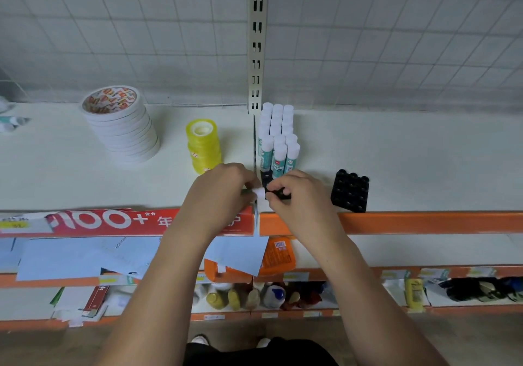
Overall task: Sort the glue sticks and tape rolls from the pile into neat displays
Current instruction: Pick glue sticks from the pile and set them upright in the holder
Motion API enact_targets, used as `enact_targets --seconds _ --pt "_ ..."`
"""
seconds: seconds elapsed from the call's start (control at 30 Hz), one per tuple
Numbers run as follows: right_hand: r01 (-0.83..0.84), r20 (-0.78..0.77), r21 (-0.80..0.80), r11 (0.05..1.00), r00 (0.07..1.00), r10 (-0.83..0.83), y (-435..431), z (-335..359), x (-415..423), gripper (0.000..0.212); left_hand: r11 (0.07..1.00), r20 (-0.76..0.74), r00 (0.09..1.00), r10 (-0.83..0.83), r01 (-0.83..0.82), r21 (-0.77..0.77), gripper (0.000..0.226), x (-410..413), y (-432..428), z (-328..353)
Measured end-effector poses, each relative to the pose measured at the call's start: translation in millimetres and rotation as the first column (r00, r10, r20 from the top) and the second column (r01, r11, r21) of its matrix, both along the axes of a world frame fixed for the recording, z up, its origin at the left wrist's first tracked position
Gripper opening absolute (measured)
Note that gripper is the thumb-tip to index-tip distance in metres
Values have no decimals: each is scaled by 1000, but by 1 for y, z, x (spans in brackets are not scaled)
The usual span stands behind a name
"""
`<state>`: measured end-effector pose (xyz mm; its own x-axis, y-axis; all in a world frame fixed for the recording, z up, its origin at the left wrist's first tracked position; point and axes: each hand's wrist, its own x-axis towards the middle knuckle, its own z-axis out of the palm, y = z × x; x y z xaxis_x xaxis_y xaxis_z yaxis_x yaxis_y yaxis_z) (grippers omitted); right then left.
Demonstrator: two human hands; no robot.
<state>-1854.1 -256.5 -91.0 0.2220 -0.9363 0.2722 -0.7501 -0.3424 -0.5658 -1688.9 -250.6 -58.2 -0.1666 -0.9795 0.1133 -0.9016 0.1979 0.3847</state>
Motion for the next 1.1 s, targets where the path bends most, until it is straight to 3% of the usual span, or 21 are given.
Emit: enact_targets --seconds 0.17,0.27,0.47,0.77,1.1 --pt "18 45 3 1000 999 -18 0 3 1 15 999 -43 998 -43 42 -33 12 -2 -1 3" --pt "42 83 12 999 996 -43 -1 5 -2 15 995 -76 994 -78 73 -70 20 -3 -2 5" --pt "67 -34 71 995 997 -65 -5 4 -8 21 982 -244 961 -129 89 -167 21 -10 -12 10" --pt "58 -90 79 995 995 -51 -7 5 -6 21 944 -388 919 -70 -64 -323 12 -19 -24 0" --pt "41 -83 58 997 996 -36 -9 1 -6 16 938 -431 902 24 -170 -304 10 -25 -28 -16"
